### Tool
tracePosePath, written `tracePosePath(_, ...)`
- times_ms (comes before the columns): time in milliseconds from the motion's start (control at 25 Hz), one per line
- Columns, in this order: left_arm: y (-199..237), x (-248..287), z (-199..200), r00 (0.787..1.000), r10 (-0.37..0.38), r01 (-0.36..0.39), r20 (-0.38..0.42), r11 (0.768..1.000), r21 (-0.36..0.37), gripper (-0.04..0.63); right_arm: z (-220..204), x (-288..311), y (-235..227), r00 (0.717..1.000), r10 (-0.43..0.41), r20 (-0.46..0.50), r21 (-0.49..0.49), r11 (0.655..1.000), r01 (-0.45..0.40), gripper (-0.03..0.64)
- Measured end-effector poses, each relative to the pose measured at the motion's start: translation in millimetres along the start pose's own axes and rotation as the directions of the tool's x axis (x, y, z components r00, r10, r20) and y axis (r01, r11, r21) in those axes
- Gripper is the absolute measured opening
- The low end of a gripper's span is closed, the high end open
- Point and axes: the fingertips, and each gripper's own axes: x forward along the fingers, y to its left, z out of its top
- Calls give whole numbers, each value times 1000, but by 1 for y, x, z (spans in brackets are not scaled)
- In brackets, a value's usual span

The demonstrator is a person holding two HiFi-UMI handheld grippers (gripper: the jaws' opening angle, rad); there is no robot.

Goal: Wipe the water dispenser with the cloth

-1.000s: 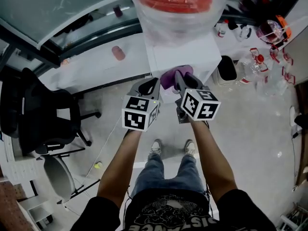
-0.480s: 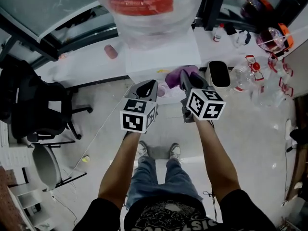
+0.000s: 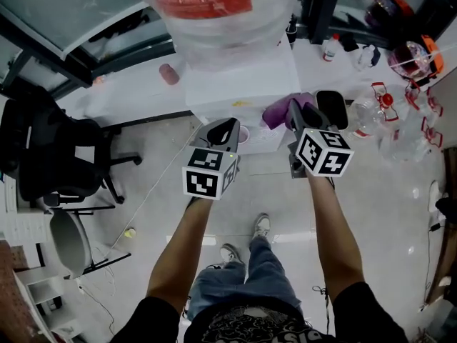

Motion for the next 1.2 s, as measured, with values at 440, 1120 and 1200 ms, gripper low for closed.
tracePosePath(440, -14, 16, -45, 998, -70, 69, 10, 996, 57, 26, -33, 1, -21, 998, -51, 48, -63, 997, 54, 32)
tracePosePath(1120, 3, 91, -166, 985, -117, 103, 124, 989, 109, 26, -152, 41, -69, 988, -94, 122, -174, 978, 115, 32)
tracePosePath(1200, 6, 98, -178, 983, -115, 99, 142, 988, 119, 26, -166, 47, -74, 987, -91, 131, -186, 976, 115, 32)
